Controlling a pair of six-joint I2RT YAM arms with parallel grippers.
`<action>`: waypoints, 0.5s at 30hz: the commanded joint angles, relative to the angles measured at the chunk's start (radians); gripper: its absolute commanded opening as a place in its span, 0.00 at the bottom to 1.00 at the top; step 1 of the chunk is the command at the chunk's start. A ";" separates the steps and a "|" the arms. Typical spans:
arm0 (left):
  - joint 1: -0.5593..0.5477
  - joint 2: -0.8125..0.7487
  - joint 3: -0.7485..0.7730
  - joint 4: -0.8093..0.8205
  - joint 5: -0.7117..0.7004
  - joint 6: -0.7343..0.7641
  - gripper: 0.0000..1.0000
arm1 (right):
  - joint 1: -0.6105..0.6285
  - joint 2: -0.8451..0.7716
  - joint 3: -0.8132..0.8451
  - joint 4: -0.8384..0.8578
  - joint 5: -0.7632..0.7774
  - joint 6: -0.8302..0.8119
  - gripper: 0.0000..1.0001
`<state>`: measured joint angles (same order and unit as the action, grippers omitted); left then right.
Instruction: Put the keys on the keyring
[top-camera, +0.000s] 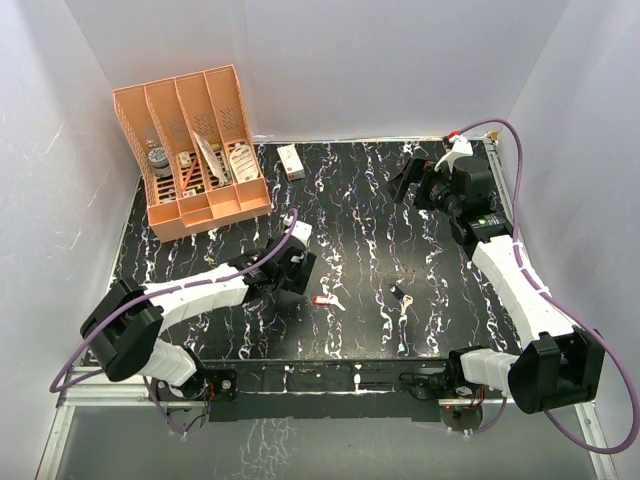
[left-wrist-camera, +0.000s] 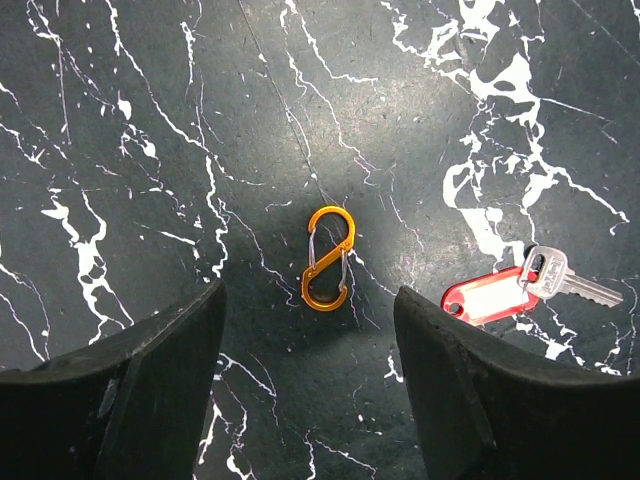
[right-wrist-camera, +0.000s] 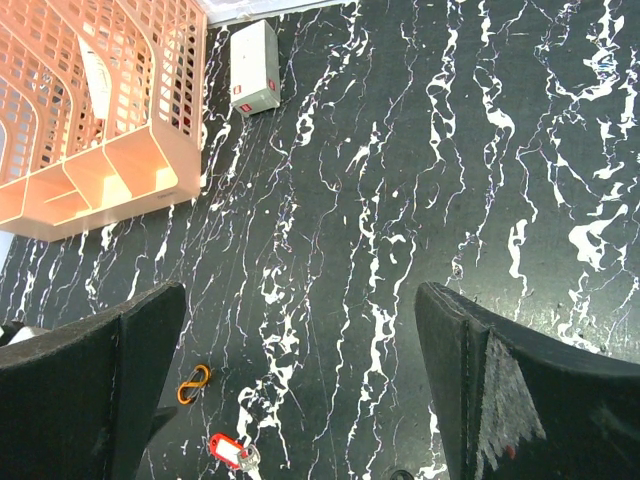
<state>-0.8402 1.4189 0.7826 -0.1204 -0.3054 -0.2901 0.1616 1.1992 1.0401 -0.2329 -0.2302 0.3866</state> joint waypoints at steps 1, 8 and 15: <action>-0.003 0.017 -0.011 0.029 0.014 0.018 0.65 | 0.001 -0.023 0.054 0.021 0.015 -0.017 0.98; -0.003 0.072 -0.012 0.066 0.023 0.022 0.60 | 0.001 -0.024 0.052 0.017 0.022 -0.020 0.98; -0.003 0.113 -0.009 0.083 0.017 0.024 0.56 | 0.001 -0.020 0.052 0.017 0.026 -0.022 0.98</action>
<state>-0.8402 1.5246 0.7712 -0.0547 -0.2882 -0.2756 0.1616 1.1992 1.0401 -0.2367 -0.2230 0.3817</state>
